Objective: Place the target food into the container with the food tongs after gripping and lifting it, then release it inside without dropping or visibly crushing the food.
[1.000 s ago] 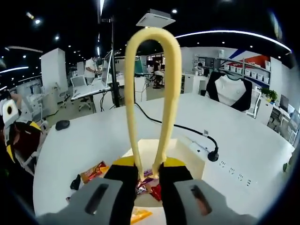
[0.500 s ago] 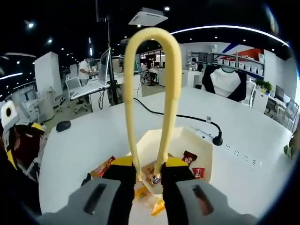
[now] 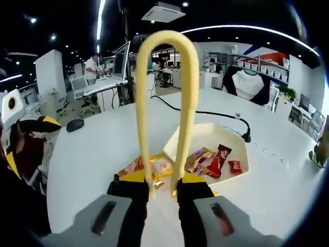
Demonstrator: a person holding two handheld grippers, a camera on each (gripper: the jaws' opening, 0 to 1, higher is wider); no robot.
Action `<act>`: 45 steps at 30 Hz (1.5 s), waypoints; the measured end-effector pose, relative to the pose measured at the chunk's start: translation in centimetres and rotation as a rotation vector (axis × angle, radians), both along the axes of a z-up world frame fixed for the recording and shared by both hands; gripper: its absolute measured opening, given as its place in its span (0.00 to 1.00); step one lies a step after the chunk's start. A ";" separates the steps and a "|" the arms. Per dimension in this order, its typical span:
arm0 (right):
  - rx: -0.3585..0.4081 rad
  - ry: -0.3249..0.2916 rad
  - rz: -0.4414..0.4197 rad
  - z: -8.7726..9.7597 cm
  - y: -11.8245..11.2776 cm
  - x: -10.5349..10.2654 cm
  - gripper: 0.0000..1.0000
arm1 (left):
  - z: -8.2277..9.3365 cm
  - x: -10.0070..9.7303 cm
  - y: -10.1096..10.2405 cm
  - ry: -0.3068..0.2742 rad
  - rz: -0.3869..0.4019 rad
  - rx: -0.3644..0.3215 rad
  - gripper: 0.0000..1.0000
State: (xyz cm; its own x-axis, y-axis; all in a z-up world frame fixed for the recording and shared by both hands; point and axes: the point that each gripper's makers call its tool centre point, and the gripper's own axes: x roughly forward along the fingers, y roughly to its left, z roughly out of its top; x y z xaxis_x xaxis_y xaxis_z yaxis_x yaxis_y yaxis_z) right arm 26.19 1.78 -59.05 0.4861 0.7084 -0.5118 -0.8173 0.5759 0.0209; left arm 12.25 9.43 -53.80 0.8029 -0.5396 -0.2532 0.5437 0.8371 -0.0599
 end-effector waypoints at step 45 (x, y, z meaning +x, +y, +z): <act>-0.071 0.016 -0.214 -7.2 3.0 -4.4 0.25 | -0.9 -0.2 1.4 0.034 0.019 0.013 0.83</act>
State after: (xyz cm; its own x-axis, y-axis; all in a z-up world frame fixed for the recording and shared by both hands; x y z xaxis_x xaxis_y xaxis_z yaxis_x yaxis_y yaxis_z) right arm 21.75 4.75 -66.27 0.6131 0.5518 -0.5654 -0.6761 0.7367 -0.0141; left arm 12.04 10.80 -54.74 0.8039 -0.5204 -0.2879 0.5251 0.8484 -0.0671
